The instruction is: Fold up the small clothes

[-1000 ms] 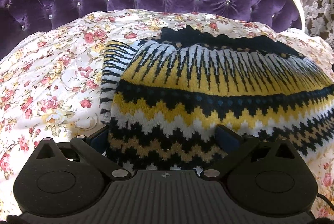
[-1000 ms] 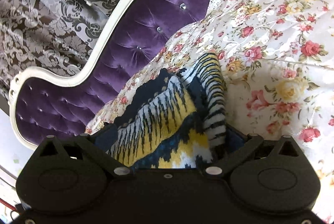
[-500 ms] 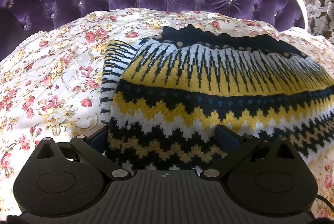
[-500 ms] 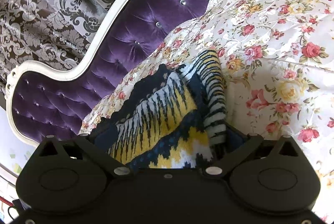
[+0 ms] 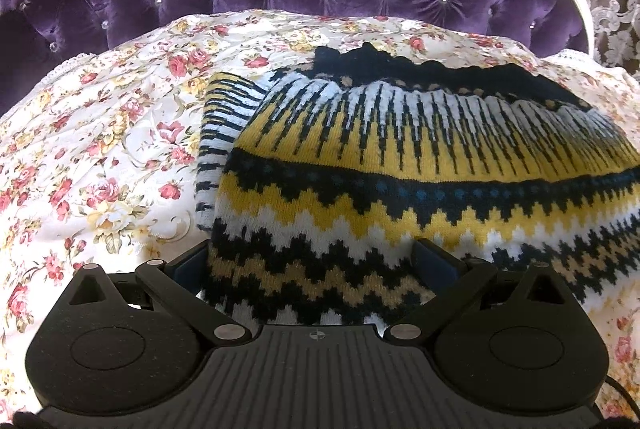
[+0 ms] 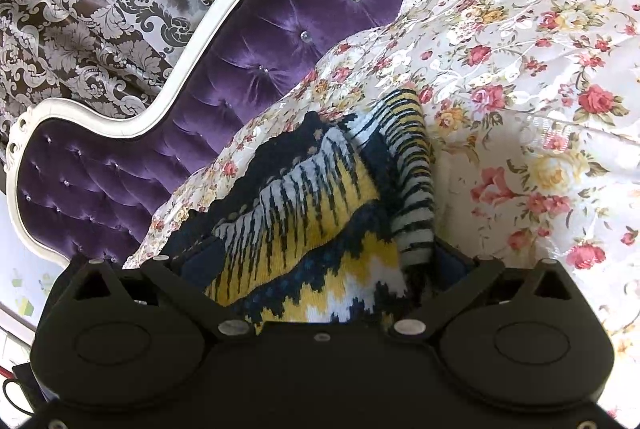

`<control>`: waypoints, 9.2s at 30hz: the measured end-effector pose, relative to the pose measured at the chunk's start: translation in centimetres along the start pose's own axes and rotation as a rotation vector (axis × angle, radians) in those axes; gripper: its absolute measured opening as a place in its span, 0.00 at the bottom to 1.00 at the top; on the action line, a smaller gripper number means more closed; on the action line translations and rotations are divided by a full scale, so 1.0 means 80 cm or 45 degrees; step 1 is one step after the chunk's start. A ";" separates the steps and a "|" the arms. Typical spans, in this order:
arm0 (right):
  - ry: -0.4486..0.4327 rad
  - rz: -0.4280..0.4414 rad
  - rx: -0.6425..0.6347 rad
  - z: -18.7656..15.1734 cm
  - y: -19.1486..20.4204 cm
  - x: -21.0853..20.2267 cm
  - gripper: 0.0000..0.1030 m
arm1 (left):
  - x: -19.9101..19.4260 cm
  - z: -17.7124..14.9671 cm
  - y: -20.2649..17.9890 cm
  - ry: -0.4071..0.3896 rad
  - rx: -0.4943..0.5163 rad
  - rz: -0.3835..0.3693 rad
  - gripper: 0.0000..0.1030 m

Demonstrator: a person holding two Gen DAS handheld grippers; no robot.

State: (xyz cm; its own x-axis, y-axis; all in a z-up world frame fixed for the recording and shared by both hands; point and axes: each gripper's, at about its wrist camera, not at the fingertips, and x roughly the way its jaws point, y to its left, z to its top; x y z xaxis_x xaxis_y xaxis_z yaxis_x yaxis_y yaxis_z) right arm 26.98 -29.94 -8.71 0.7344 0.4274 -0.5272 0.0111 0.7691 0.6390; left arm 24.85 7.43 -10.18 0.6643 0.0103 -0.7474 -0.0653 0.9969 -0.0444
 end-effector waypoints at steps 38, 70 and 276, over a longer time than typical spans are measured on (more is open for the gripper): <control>0.119 -0.005 0.000 0.000 0.006 -0.009 1.00 | -0.008 0.007 -0.104 0.047 0.098 -0.053 0.99; 0.053 0.138 0.136 0.008 -0.012 0.005 1.00 | 0.002 0.084 -0.095 0.033 -0.027 -0.084 0.94; 0.373 0.219 -0.200 -0.100 0.170 0.024 0.47 | -0.115 -0.072 0.050 0.222 -0.400 -0.867 0.35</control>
State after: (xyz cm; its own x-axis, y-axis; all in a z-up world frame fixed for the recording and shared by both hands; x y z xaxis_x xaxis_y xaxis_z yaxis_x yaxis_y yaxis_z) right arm 23.11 -14.83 -5.54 0.4908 0.6571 -0.5721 -0.2164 0.7281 0.6504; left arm 14.20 10.85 -7.27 0.5087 -0.6361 -0.5801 0.0902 0.7095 -0.6989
